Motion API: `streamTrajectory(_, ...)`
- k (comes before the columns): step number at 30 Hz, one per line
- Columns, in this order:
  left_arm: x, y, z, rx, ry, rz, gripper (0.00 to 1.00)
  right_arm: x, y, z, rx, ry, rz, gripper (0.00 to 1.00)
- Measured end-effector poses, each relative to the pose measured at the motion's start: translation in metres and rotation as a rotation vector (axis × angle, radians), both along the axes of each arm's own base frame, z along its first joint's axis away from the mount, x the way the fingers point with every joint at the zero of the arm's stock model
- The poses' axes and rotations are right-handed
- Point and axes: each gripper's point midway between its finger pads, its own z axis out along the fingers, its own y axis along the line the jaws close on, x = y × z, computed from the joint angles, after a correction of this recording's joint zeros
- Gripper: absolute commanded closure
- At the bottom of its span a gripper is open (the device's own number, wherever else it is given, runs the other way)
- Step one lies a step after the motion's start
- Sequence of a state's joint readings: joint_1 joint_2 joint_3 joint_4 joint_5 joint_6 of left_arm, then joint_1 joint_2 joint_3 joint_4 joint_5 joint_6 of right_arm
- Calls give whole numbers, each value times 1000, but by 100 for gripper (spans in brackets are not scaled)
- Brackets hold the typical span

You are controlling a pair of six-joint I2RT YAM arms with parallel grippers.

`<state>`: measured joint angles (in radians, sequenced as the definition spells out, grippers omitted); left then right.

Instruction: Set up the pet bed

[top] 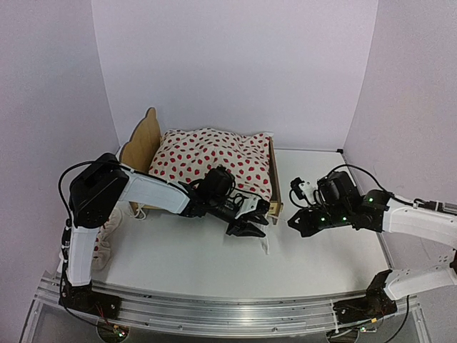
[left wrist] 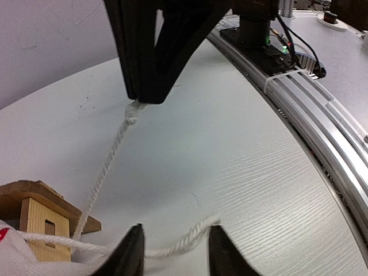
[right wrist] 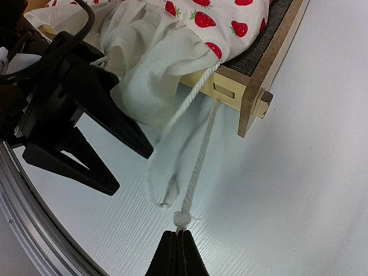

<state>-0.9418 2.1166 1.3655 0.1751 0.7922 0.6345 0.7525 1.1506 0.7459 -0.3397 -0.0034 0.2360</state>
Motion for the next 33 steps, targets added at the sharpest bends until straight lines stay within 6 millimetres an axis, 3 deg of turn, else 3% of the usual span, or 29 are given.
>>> streamTrajectory(9, 12, -2, -5, 17, -86, 55, 32, -4, 11, -2, 16, 57, 38, 100)
streamTrajectory(17, 17, -11, 13, -34, -88, 70, 35, -6, 30, 1, 72, 121, 79, 100)
streamTrajectory(23, 18, -16, 24, -79, -99, 71, 51, -7, 39, 7, 115, 138, 98, 100)
streamTrajectory(27, 16, -19, 24, -93, -102, 60, 70, -5, 43, 11, 135, 134, 105, 100)
streamTrajectory(31, 12, -22, 21, -97, -73, 52, 99, -3, 47, 13, 142, 133, 110, 100)
streamTrajectory(33, 12, -22, 21, -100, -68, 54, 100, -1, 48, 11, 139, 135, 108, 94)
